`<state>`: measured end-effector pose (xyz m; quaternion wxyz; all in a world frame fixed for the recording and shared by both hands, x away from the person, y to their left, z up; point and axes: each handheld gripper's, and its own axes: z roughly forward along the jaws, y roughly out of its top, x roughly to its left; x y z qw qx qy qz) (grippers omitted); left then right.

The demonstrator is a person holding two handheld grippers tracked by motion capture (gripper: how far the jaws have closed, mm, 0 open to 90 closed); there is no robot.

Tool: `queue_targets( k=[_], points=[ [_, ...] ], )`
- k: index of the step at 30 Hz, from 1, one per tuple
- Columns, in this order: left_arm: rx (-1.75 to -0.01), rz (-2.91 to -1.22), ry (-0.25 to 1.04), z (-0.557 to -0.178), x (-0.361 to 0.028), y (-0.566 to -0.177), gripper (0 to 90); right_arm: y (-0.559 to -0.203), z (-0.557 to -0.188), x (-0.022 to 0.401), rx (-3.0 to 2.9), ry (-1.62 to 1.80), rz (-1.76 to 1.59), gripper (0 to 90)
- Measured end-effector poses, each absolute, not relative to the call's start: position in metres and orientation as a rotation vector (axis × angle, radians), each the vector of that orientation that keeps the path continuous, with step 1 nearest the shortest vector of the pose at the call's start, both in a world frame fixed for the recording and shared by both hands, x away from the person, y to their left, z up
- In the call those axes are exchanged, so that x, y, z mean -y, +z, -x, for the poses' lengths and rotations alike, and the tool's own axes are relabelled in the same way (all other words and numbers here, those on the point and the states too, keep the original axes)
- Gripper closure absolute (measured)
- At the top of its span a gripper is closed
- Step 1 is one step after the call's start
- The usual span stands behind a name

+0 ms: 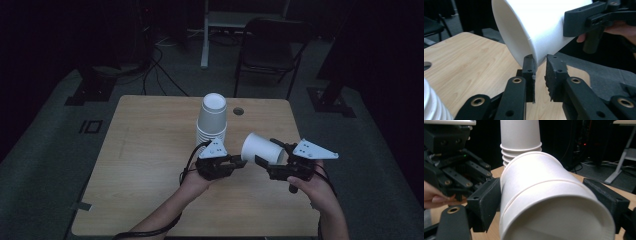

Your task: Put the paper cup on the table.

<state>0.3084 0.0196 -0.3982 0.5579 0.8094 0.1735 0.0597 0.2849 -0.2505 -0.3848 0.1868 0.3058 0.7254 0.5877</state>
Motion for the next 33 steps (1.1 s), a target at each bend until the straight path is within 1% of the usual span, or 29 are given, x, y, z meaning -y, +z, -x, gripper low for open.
queue_targets(
  k=[6, 7, 11, 14, 15, 21, 23, 26, 28, 30, 33],
  points=[
    [-0.349, -1.944, 0.094, -0.307, -0.021, -0.394, 83.5, -0.387, -0.283, 0.256, -2.069, 1.695, -0.858, 16.9],
    [-0.334, -1.927, 0.032, -0.308, -0.022, -0.394, 85.2, -0.389, -0.283, 0.258, -2.092, 1.706, -0.859, 15.3],
    [-0.318, -1.935, 0.027, -0.308, -0.021, -0.393, 86.5, -0.392, -0.285, 0.261, -2.113, 1.735, -0.846, 14.2],
    [-0.283, -1.935, -0.015, -0.307, -0.02, -0.391, 87.8, -0.398, -0.286, 0.262, -2.13, 1.744, -0.819, 10.9],
    [-0.273, -1.939, 0.015, -0.306, -0.02, -0.391, 87.9, -0.399, -0.287, 0.263, -2.136, 1.766, -0.824, 10.8],
    [-0.253, -1.952, 0.002, -0.306, -0.02, -0.389, 87.8, -0.404, -0.286, 0.264, -2.161, 1.752, -0.779, 10.9],
    [-0.245, -1.964, 0.025, -0.306, -0.02, -0.388, 87.8, -0.405, -0.287, 0.266, -2.216, 1.729, -0.788, 11.0],
    [-0.248, -1.971, 0.027, -0.307, -0.022, -0.388, 87.9, -0.409, -0.287, 0.269, -2.221, 1.753, -0.792, 13.2],
    [-0.25, -1.985, 0.032, -0.308, -0.023, -0.387, 87.9, -0.412, -0.287, 0.271, -2.212, 1.705, -0.758, 11.8],
    [-0.238, -2.009, 0.025, -0.309, -0.024, -0.387, 87.9, -0.414, -0.286, 0.275, -2.208, 1.675, -0.751, 13.0],
    [-0.264, -2.076, 0.04, -0.309, -0.021, -0.386, 87.9, -0.415, -0.284, 0.283, -2.224, 1.597, -0.75, 12.2]
  ],
)
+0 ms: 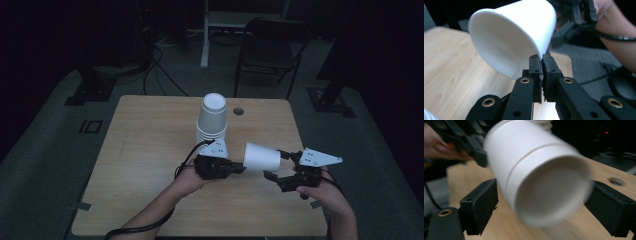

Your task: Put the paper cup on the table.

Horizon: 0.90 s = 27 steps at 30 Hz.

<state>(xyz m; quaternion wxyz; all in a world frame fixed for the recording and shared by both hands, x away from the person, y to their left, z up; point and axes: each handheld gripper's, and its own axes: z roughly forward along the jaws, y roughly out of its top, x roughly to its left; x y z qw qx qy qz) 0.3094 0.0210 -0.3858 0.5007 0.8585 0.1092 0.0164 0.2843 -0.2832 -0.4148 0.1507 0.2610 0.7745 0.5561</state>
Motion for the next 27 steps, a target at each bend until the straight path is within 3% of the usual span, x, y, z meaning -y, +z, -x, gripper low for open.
queue_targets(
  k=[9, 21, 27],
  points=[
    [-0.299, -2.23, 0.038, -0.313, -0.002, -0.388, 87.9, -0.417, -0.284, 0.282, -2.281, 1.422, -0.689, 11.7],
    [-0.369, -2.101, 0.063, -0.32, 0.004, -0.37, 87.4, -0.438, -0.3, 0.25, -2.318, 1.26, -0.716, 12.5],
    [-0.385, -2.173, 0.085, -0.316, 0.011, -0.371, 87.9, -0.445, -0.306, 0.244, -2.292, 1.256, -0.745, 11.7]
  ],
)
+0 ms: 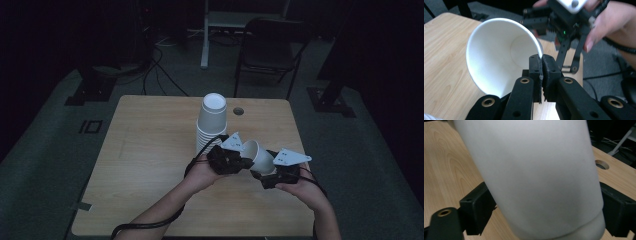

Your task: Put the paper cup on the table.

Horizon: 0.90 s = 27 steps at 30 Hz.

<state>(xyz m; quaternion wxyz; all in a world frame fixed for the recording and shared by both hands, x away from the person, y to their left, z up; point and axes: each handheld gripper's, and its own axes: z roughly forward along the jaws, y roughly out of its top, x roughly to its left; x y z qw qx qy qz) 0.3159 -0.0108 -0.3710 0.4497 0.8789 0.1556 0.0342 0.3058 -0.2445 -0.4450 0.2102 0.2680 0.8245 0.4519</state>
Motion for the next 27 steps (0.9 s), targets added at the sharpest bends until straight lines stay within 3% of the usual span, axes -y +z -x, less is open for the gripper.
queue_targets(
  k=[11, 27],
  points=[
    [-0.436, -2.217, 0.069, -0.323, 0.006, -0.384, 88.4, -0.428, -0.294, 0.26, -2.249, 1.369, -0.717, 11.6],
    [-0.418, -2.17, 0.007, -0.321, 0.031, -0.379, 87.6, -0.446, -0.3, 0.229, -2.256, 1.263, -0.71, 11.8]
  ],
)
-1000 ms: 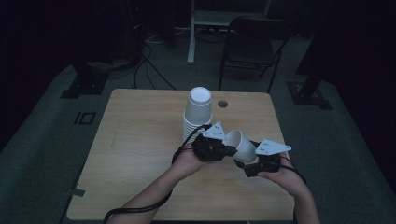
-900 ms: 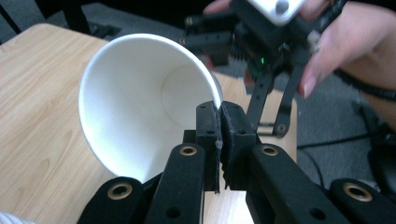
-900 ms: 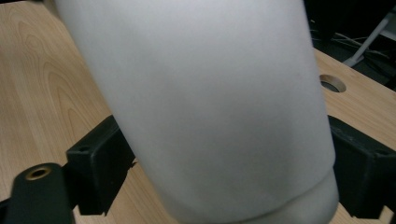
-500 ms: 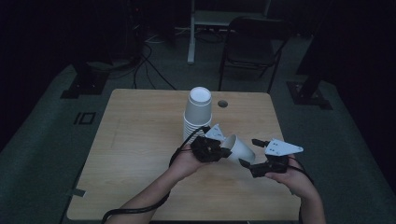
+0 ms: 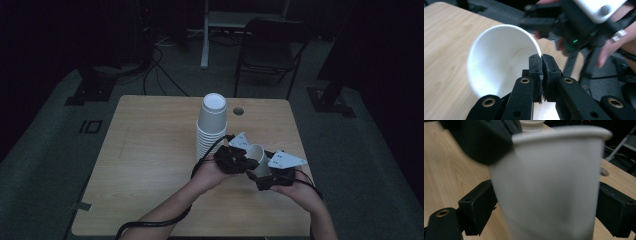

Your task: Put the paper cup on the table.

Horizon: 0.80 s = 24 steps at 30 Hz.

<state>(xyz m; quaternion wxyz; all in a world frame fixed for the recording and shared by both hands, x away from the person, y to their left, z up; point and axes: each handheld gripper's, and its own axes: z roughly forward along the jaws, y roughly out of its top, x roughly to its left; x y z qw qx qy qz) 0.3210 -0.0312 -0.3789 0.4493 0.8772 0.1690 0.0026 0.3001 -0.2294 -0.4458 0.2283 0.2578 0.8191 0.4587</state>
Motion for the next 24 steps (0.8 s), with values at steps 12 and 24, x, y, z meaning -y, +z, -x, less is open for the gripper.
queue_targets(
  k=[12, 24],
  points=[
    [-0.432, -2.107, 0.009, -0.325, 0.025, -0.385, 80.5, -0.46, -0.307, 0.223, -2.181, 1.379, -0.808, 14.9],
    [-0.489, -1.963, 0.097, -0.312, -0.005, -0.382, 62.2, -0.474, -0.336, 0.23, -2.063, 1.374, -0.977, 15.0]
  ],
)
